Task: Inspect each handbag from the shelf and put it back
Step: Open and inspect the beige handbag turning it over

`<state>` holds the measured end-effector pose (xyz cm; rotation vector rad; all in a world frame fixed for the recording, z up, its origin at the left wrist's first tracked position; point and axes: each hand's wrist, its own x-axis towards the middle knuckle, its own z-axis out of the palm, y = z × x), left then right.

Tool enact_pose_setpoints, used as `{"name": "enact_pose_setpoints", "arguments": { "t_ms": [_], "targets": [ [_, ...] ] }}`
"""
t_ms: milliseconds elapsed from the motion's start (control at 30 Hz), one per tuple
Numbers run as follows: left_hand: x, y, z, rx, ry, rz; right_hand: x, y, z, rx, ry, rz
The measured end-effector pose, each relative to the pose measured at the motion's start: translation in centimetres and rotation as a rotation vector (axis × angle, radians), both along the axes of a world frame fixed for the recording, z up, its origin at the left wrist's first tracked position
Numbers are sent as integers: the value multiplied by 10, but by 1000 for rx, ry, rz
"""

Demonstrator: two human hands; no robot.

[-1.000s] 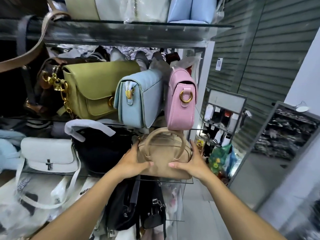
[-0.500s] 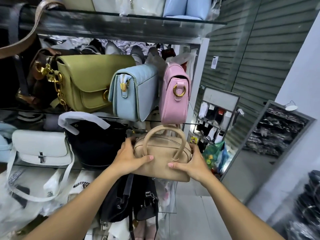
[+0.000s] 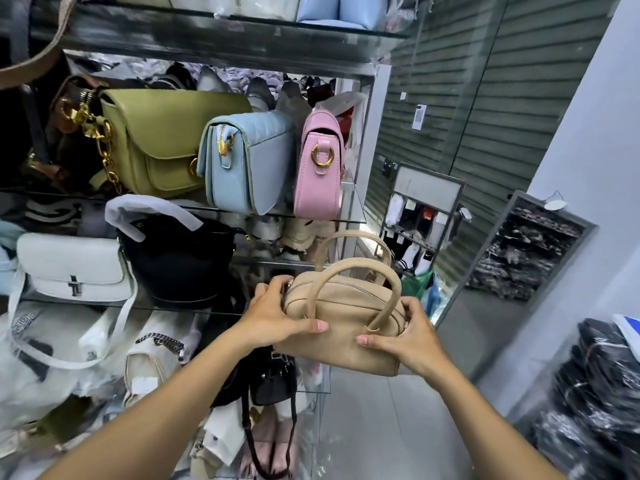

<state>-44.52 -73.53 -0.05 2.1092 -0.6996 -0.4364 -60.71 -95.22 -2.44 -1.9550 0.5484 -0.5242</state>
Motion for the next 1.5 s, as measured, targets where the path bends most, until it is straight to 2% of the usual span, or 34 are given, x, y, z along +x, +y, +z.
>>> {"name": "enact_pose_setpoints", "arguments": {
  "t_ms": [167, 300, 400, 667, 833, 1000, 1067, 1233, 1400, 1500],
  "targets": [
    [-29, -2, 9, -70, -13, -61, -37, -3, 2, 109, -62, -20],
    [-38, 10, 28, -244, 95, -168, -55, 6, 20, 203, -136, 17],
    [-48, 30, 45, -354, 103, -193, -58, 28, 39, 278, -248, 28],
    [-56, 137, 83, -622, 79, -67, -36, 140, 79, 336, -422, 67],
    [-52, 205, 113, -699, 43, 0, -14, 208, 100, 363, -537, 126],
    [-46, 261, 128, -765, 9, -21, -1, 261, 122, 365, -553, 198],
    [-43, 276, 127, -768, -3, -25, 1, 277, 131, 431, -554, 221],
    [-47, 301, 127, -822, -168, -41, 8, 295, 137, 689, -542, 274],
    [-55, 307, 131, -698, -507, -36, 27, 292, 125, 844, -267, 299],
    [-55, 305, 131, -664, -622, 4, 34, 288, 124, 900, -201, 355]
  ]
}}
